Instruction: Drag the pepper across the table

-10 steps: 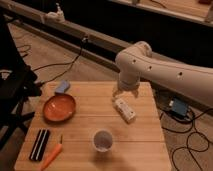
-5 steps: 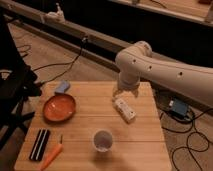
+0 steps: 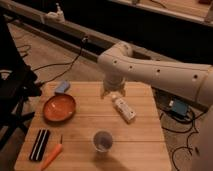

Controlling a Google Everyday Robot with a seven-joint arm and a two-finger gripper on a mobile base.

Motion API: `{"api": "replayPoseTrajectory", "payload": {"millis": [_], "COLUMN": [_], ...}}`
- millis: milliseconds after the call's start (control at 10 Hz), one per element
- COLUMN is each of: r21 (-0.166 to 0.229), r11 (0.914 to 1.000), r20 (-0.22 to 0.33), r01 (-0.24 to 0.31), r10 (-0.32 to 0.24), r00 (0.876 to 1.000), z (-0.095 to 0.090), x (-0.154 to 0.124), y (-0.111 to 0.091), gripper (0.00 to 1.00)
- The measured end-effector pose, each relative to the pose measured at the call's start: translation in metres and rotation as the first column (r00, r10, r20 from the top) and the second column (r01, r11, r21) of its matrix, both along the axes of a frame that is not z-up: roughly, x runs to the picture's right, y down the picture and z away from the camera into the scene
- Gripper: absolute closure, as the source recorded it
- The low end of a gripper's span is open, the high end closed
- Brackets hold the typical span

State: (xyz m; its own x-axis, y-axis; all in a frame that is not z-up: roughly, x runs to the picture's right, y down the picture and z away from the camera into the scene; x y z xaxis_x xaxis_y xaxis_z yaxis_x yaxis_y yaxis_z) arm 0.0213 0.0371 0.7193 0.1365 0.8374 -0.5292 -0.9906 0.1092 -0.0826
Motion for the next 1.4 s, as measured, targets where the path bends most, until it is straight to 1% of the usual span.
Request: {"api": "replayPoseTrajectory", "payload": {"millis": [100, 200, 300, 400, 500, 600, 700, 1000, 1100, 1200, 1400], "r21": [-0.026, -0.059, -0.075, -0.108, -0.140, -0.155, -0.159, -0.159, -0.164, -0.182, -0.225], "r11": [0.9992, 0.9970, 0.9956, 0.9918, 0.9861, 0.9811, 0.9792, 0.9793, 0.9787, 0.9754, 0.9669], "r20": [0.071, 0.137, 0.162, 0.196, 0.220, 0.239, 0.247, 0.247, 0.250, 0.251, 0.256], "r01": [0.030, 0.050, 0.056, 0.068, 0.089, 0.116, 0.126, 0.126, 0.124, 0.124, 0.120], "r10": [-0.028, -0.041, -0.044, -0.046, -0.056, -0.077, -0.084, -0.084, -0.080, -0.076, -0.061], "r00": [0.997, 0.990, 0.986, 0.980, 0.974, 0.968, 0.965, 0.965, 0.965, 0.965, 0.965], "z": [-0.001, -0.003, -0.005, -0.009, -0.015, -0.021, -0.023, -0.023, -0.023, -0.020, -0.016], "x": [-0.042, -0.079, -0.094, -0.117, -0.134, -0.143, -0.146, -0.146, -0.147, -0.149, -0.164], "y": [0.013, 0.030, 0.039, 0.058, 0.080, 0.095, 0.100, 0.099, 0.100, 0.106, 0.123], "gripper": [0.33, 0.33, 0.33, 0.33, 0.33, 0.33, 0.33, 0.33, 0.33, 0.33, 0.33]}}
